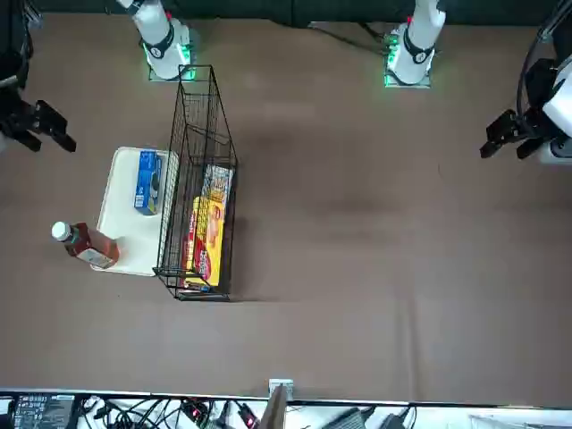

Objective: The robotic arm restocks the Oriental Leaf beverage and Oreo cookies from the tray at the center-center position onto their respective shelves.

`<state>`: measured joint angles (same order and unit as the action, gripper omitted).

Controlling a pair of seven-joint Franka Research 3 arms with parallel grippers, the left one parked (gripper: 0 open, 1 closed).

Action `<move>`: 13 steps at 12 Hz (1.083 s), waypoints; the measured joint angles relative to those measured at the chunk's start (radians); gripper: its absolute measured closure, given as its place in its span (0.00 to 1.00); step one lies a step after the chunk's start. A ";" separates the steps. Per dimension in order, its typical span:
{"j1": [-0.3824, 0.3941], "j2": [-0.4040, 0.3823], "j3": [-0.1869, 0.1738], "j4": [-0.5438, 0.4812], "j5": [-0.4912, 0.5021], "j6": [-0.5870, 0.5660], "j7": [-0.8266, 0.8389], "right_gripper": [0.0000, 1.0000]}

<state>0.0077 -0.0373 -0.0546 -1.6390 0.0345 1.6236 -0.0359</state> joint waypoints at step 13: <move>-0.087 0.180 -0.026 0.006 -0.001 0.128 -0.120 0.00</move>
<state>-0.0794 0.1423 -0.0807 -1.6327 0.0334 1.7518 -0.1564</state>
